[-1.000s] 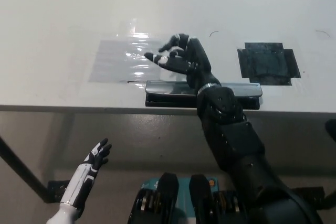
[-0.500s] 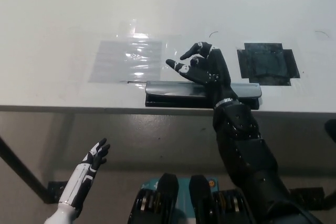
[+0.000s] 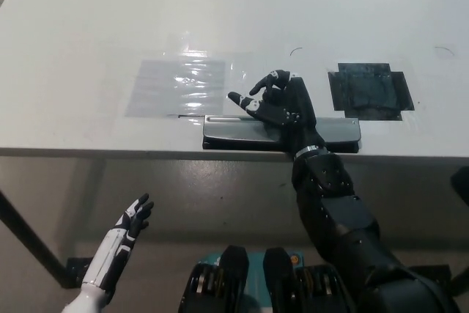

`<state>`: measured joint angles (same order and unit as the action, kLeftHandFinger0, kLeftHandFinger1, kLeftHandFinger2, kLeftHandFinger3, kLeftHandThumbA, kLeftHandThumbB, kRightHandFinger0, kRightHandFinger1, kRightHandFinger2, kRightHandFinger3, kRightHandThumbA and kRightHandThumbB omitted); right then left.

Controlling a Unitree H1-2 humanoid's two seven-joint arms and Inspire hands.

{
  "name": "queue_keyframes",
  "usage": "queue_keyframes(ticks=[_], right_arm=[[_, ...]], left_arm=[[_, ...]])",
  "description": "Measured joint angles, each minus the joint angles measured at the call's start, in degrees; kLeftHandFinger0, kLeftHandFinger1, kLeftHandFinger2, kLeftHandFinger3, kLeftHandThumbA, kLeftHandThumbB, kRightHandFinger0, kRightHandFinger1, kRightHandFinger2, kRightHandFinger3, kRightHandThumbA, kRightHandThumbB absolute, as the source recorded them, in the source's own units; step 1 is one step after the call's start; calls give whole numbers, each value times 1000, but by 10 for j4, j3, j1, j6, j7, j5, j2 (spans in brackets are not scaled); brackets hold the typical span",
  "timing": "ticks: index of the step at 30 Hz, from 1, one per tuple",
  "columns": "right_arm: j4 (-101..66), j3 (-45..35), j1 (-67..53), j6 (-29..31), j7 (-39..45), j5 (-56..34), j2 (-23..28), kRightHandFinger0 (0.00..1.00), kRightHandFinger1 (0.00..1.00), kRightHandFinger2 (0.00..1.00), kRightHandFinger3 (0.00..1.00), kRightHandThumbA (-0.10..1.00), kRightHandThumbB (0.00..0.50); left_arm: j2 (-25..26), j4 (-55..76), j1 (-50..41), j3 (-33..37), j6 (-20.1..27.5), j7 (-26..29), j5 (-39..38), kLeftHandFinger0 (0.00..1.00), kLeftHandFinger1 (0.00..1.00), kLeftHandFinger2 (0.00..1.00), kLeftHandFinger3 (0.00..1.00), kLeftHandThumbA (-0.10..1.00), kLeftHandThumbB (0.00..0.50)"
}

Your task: The paper pin puncher is placed at the center of the table and close to the robot and the robot uses its right fist to press on the paper pin puncher

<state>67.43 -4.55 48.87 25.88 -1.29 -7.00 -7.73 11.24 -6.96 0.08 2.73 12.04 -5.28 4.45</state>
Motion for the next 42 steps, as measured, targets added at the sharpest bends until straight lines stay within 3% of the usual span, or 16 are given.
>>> queue_keyframes(ticks=[2,9,13,17,18,19,22,25,26,28,29,30,32,36,42], right_arm=[[7,2,1,9,0,2,0,0,0,297,165,1000,231],[18,7,1,30,0,11,0,0,26,309,128,1000,206],[19,13,-1,39,-2,17,-1,0,42,310,100,1000,149],[19,18,-3,42,-3,21,-1,0,51,321,124,1000,160],[19,18,-3,42,-3,21,-1,0,55,334,153,1000,205],[19,18,-3,42,-3,21,-1,0,3,302,159,1000,180],[19,13,-3,42,-4,19,-2,17,19,229,92,1000,146],[13,1,-3,42,-4,16,-4,104,71,266,88,1000,179],[2,-2,-5,42,-5,15,-4,32,100,307,116,1000,188],[-53,-5,-20,41,-5,13,-4,21,130,337,167,1000,206],[-89,-6,-34,38,-4,12,-5,22,122,309,138,1000,215],[-112,-6,-42,36,-3,11,-5,1,51,241,78,1000,209],[-156,-5,-53,24,-3,10,-4,0,0,102,10,1000,201],[-242,-6,-79,-4,-3,5,4,0,0,0,0,1000,237],[-360,-6,-110,-47,-5,-7,29,0,0,0,0,1000,218]], left_arm=[[0,0,-4,0,0,0,0,1000,1000,1000,1000,1000,353],[0,0,-20,2,0,0,1,1000,1000,1000,1000,1000,353],[0,-2,-31,3,1,0,1,1000,1000,1000,1000,1000,338],[0,-3,-38,5,1,0,1,1000,1000,1000,1000,1000,331],[0,-3,-39,5,1,0,1,1000,1000,1000,1000,1000,328],[0,-3,-39,5,1,0,1,1000,1000,1000,1000,1000,319],[0,-3,-40,6,1,0,1,1000,1000,1000,1000,1000,324],[0,-2,-40,7,1,0,1,1000,1000,1000,1000,1000,333],[0,-1,-40,7,1,0,1,1000,1000,1000,1000,1000,335],[0,-1,-39,8,1,0,2,1000,1000,1000,1000,1000,336],[0,-1,-40,7,1,0,2,1000,1000,1000,1000,1000,325],[0,-2,-40,7,1,0,2,1000,1000,1000,1000,1000,332],[0,-2,-39,7,1,0,2,1000,1000,1000,1000,1000,339],[0,-4,-36,7,0,0,2,1000,1000,1000,1000,1000,327],[0,-8,-31,7,0,0,2,1000,1000,1000,1000,1000,325]])
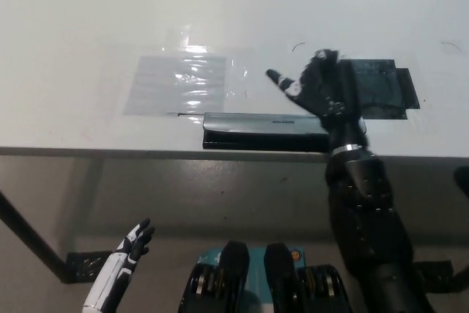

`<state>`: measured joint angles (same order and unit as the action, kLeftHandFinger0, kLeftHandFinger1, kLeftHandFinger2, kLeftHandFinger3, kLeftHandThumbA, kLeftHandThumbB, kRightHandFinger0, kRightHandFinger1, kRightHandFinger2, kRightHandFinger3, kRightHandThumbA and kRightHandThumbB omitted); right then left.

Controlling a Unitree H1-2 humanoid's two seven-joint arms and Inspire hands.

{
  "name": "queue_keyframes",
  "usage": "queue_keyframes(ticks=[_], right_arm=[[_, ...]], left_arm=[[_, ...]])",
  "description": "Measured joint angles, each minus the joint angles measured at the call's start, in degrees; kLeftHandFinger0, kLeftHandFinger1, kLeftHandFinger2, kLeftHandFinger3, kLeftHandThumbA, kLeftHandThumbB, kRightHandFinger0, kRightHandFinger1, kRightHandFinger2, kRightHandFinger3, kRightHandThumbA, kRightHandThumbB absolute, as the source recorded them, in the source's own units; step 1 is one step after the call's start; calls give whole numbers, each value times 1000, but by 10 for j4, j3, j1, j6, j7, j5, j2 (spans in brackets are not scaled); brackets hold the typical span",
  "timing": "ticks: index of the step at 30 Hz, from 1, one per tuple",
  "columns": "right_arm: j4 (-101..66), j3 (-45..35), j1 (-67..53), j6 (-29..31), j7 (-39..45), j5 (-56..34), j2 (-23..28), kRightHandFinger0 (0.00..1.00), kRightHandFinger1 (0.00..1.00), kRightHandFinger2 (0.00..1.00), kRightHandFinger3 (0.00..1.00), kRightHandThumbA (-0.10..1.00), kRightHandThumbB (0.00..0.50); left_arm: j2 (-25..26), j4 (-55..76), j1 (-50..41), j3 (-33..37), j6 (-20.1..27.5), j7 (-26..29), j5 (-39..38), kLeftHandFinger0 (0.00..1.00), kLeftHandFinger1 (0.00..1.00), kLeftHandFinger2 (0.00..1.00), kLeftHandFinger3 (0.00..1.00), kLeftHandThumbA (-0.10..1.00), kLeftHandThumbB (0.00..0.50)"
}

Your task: The paper pin puncher is placed at the center of the table and close to the robot and the robot uses its right fist to press on the paper pin puncher

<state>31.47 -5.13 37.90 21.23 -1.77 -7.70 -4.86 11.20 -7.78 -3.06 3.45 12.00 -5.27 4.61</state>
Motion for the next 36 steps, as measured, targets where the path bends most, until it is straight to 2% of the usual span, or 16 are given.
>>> queue_keyframes(ticks=[7,10,13,14,15,16,17,22,24,25,26,27,28,29,32,36], right_arm=[[-139,0,-59,-37,0,-9,38,0,0,0,0,1000,165],[-202,0,-100,-52,0,-15,55,0,0,0,0,1000,205],[-267,0,-152,-67,1,-19,70,0,0,0,0,1000,94],[-291,0,-177,-72,1,-20,74,0,0,0,0,1000,85],[-310,1,-191,-75,1,-22,77,0,0,0,0,1000,20],[-334,2,-215,-79,3,-24,81,0,0,0,0,1000,100],[-355,3,-238,-82,4,-25,85,0,0,0,0,1000,115],[-405,15,-368,-89,20,-30,98,0,0,0,0,1000,59],[-386,18,-394,-89,24,-32,97,0,0,0,0,1000,75],[-376,18,-399,-89,25,-32,97,44,5,7,22,1000,87],[-355,18,-406,-89,26,-34,96,361,375,381,340,1000,193],[-344,18,-408,-89,26,-35,96,682,754,835,741,1000,225],[-333,18,-410,-89,27,-35,95,1000,1000,1000,1000,1000,285],[-313,21,-412,-89,28,-33,95,1000,1000,1000,1000,1000,242],[-284,39,-419,-89,44,-34,99,1000,1000,1000,1000,1000,236],[-273,64,-426,-88,60,-32,99,1000,1000,1000,1000,1000,302]], left_arm=[[0,-2,0,0,0,0,0,1000,1000,1000,1000,1000,326],[0,-2,1,0,-1,0,0,1000,1000,1000,1000,1000,316],[0,-2,2,0,-1,0,0,1000,1000,1000,1000,1000,326],[0,-2,3,0,-1,0,0,1000,1000,1000,1000,1000,322],[0,-2,3,0,0,0,0,1000,1000,1000,1000,1000,322],[0,-2,5,0,0,0,0,1000,1000,1000,1000,1000,321],[0,-2,7,0,0,0,0,1000,1000,1000,1000,1000,322],[3,0,32,-3,0,0,-2,1000,1000,1000,1000,1000,327],[3,1,40,-4,0,0,-2,1000,1000,1000,1000,1000,321],[3,1,42,-4,0,0,-3,1000,1000,1000,1000,1000,322],[3,2,45,-4,0,0,-3,1000,1000,1000,1000,1000,325],[3,2,46,-4,0,0,-3,1000,1000,1000,1000,1000,327],[3,3,46,-4,0,0,-3,1000,1000,1000,1000,1000,324],[3,3,46,-4,0,0,-4,1000,1000,1000,1000,1000,325],[3,3,46,-4,0,0,-4,1000,1000,1000,1000,1000,335],[3,3,46,-5,0,0,-4,1000,1000,1000,1000,1000,338]])
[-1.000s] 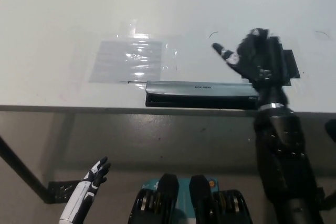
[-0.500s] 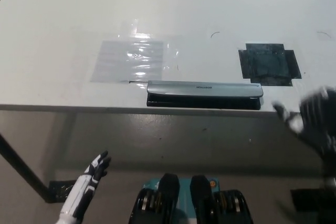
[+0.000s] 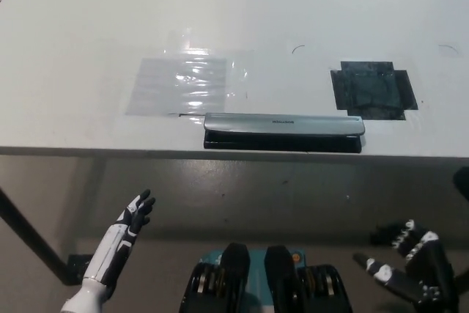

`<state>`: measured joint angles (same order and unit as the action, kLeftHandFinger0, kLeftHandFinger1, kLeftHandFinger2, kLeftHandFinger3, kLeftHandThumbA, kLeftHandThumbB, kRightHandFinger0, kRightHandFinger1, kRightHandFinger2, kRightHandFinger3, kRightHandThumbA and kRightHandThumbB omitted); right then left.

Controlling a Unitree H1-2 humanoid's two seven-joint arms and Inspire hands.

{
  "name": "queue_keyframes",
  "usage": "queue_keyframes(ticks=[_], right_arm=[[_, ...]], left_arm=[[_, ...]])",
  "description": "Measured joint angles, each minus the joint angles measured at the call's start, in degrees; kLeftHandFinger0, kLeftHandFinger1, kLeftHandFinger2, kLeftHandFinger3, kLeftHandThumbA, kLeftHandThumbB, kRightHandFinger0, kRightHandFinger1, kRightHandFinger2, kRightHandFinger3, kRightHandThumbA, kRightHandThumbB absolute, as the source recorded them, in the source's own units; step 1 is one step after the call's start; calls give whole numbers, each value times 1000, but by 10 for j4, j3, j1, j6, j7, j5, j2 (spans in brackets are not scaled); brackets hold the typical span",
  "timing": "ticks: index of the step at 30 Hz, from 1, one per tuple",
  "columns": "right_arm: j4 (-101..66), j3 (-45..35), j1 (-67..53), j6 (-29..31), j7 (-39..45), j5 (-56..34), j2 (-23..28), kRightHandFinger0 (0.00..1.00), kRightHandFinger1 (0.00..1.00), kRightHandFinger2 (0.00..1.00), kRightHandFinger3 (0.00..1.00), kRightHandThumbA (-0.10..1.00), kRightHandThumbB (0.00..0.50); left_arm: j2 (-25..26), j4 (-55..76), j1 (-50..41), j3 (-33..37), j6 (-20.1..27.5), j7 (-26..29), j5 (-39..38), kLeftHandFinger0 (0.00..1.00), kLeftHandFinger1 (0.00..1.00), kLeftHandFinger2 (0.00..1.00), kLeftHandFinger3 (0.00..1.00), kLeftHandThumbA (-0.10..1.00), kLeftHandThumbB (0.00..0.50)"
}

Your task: The paper pin puncher is placed at the center of the table and close to the robot and the robot uses its right fist to press on the paper pin puncher

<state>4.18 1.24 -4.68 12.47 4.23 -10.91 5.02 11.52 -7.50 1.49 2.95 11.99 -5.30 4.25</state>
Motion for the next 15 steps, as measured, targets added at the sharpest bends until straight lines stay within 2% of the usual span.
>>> queue_keyframes(ticks=[2,7,10,11,15], right_arm=[[5,7,0,2,5,4,-1,1000,1000,1000,1000,1000,321],[31,9,1,13,11,12,-1,1000,1000,1000,1000,1000,323],[44,9,2,22,11,16,-1,1000,1000,1000,1000,1000,312],[47,9,3,25,12,17,-1,1000,1000,1000,1000,1000,308],[60,9,7,33,12,24,-1,1000,1000,1000,1000,1000,285]], left_arm=[[0,0,0,0,0,0,0,1000,1000,1000,1000,1000,341],[0,0,1,0,0,0,0,1000,1000,1000,1000,1000,356],[0,0,1,0,0,0,0,1000,1000,1000,1000,1000,358],[0,0,2,0,0,0,0,1000,1000,1000,1000,1000,344],[0,-1,2,0,1,0,0,1000,1000,1000,1000,1000,335]])
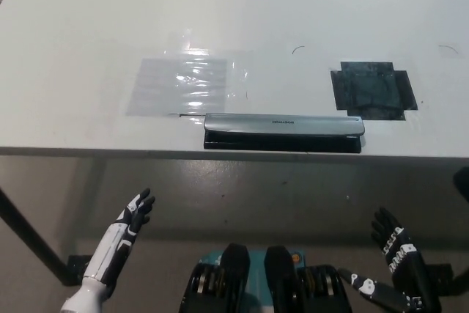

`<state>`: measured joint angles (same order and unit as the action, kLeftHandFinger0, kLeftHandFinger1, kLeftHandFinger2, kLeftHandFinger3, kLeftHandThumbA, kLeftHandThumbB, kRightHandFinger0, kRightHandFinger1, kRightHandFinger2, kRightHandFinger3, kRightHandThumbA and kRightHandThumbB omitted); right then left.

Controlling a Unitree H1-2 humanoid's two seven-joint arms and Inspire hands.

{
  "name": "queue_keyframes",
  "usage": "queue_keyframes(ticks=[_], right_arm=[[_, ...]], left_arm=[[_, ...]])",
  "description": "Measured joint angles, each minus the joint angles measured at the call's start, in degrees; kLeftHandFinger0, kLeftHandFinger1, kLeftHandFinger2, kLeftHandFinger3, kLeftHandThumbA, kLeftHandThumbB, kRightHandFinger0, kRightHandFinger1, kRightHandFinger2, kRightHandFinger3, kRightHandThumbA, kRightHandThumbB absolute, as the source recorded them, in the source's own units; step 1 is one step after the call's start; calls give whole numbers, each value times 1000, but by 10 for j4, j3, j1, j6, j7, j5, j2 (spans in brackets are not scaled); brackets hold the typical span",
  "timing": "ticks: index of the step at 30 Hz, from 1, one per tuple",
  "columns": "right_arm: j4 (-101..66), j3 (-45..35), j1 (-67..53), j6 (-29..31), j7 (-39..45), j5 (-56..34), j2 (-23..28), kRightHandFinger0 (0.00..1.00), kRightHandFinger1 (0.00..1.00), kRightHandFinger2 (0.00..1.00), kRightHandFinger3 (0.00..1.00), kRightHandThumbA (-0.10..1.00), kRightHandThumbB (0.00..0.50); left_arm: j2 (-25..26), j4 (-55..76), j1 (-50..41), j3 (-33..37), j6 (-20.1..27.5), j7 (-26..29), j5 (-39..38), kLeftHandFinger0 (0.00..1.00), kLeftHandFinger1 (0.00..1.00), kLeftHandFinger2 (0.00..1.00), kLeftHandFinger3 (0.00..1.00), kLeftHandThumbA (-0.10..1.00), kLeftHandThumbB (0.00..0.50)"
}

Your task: The paper pin puncher is placed at the center of the table and close to the robot and the robot uses its right fist to press on the paper pin puncher

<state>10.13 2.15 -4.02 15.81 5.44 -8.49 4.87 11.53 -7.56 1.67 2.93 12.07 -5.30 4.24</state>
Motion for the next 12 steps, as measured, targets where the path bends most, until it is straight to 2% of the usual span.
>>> queue_keyframes(ticks=[4,7,12], right_arm=[[4,0,2,8,1,6,0,1000,1000,1000,1000,1000,277],[5,0,3,14,3,8,-1,1000,1000,1000,1000,1000,269],[7,0,3,17,3,11,-1,1000,1000,1000,1000,1000,287]], left_arm=[[0,-1,0,0,0,0,0,1000,1000,1000,1000,1000,348],[0,-1,0,0,0,0,0,1000,1000,1000,1000,1000,329],[0,0,0,0,0,0,0,1000,1000,1000,1000,1000,331]])
